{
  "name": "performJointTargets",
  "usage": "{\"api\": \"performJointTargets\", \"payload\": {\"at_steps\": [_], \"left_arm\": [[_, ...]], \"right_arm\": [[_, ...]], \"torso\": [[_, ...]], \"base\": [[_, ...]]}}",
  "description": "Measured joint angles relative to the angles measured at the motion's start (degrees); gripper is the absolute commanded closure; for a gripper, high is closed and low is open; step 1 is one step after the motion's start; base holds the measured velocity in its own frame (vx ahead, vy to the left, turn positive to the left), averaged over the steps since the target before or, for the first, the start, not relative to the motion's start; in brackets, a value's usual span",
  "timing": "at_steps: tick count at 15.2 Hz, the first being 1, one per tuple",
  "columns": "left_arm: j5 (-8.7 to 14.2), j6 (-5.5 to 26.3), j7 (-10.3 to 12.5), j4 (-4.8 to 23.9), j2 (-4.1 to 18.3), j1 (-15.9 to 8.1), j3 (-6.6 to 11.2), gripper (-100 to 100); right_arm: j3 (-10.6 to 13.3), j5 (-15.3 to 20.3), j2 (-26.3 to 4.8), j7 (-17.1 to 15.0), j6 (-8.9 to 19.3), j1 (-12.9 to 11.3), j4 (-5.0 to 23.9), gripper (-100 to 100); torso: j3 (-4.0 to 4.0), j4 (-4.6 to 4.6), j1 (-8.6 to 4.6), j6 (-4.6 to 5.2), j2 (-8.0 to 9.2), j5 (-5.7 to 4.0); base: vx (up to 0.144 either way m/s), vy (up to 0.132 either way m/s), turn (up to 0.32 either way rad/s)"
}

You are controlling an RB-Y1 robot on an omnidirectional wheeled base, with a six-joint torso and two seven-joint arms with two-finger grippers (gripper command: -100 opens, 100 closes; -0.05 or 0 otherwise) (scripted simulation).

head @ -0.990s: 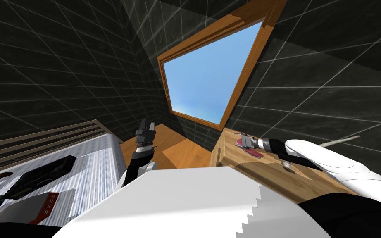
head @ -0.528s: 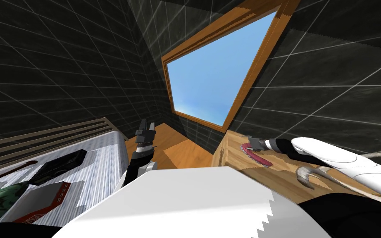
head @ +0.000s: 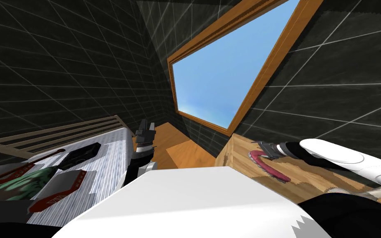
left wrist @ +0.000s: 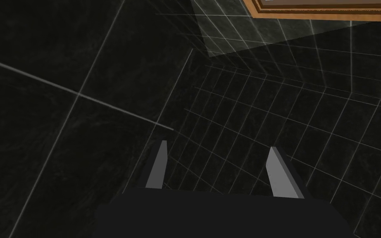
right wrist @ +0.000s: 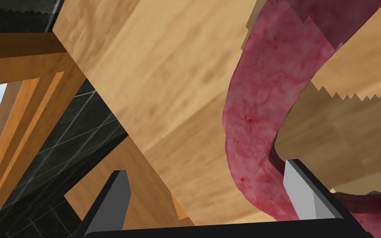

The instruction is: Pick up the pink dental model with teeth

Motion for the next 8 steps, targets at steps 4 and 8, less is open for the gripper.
{"api": "performJointTargets", "payload": {"at_steps": [4,8], "left_arm": [[0.0,0.0,0.0,0.0,0.0,0.0,0.00,0],[0.0,0.0,0.0,0.0,0.0,0.0,0.00,0]], "right_arm": [[0.6,2.7,-0.8,1.5,-0.4,3.7,1.5,-100],[3.8,4.2,-1.1,3.8,-1.4,3.9,4.9,-100]], "torso": [[0.02,0.01,0.16,-0.01,0.04,0.04],[0.02,0.01,0.23,0.00,0.03,0.05]], "base": [[0.044,0.028,0.131],[0.044,0.038,0.090]]}}
